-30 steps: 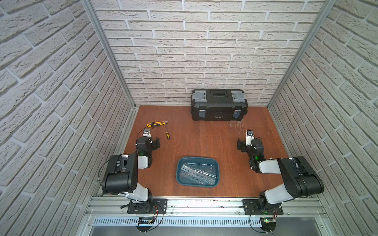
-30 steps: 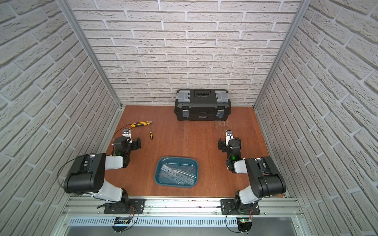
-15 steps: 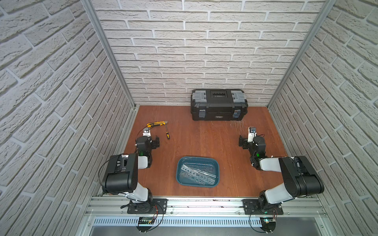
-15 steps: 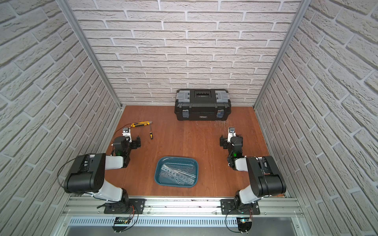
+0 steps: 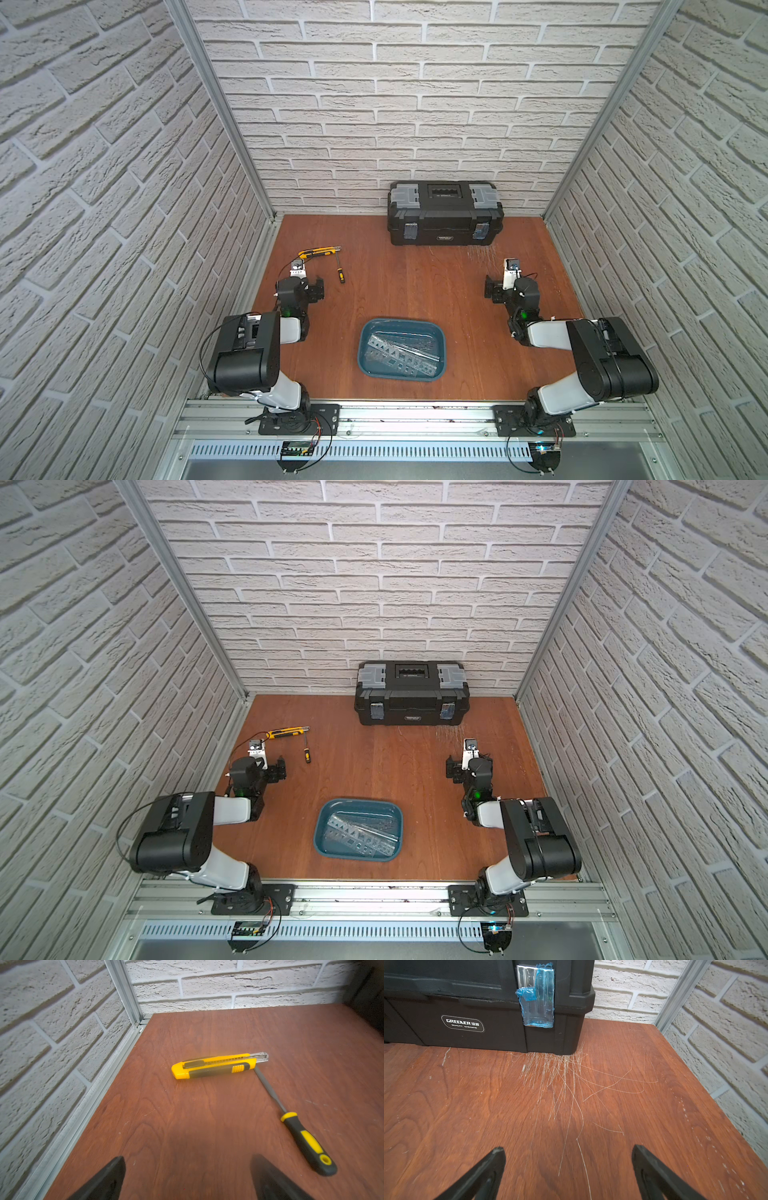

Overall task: Put the scattered rulers into the storage box
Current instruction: Reset both arms

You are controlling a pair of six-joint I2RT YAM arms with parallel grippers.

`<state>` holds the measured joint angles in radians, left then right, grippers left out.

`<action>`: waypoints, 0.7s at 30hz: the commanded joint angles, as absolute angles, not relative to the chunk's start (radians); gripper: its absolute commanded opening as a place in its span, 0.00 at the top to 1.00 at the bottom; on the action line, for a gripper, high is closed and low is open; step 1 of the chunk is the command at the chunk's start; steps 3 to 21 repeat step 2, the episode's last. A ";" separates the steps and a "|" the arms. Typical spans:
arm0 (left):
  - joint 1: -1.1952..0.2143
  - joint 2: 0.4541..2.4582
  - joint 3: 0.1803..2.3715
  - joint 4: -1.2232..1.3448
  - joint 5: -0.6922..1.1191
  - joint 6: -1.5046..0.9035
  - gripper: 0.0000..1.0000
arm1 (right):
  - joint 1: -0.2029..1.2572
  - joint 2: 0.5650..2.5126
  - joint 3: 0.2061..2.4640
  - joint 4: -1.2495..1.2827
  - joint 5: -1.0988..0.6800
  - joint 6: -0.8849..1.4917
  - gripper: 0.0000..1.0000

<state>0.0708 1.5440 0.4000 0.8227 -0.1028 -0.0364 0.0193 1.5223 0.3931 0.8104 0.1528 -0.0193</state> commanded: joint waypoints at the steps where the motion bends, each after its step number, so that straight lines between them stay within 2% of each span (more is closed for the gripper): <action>1: 0.067 1.552 0.390 0.872 -0.093 -0.023 0.02 | 0.009 1.518 0.403 0.824 0.132 -0.006 0.01; 21: 0.067 1.552 0.390 0.872 -0.092 -0.025 0.02 | 0.009 1.517 0.400 0.826 0.133 -0.006 0.01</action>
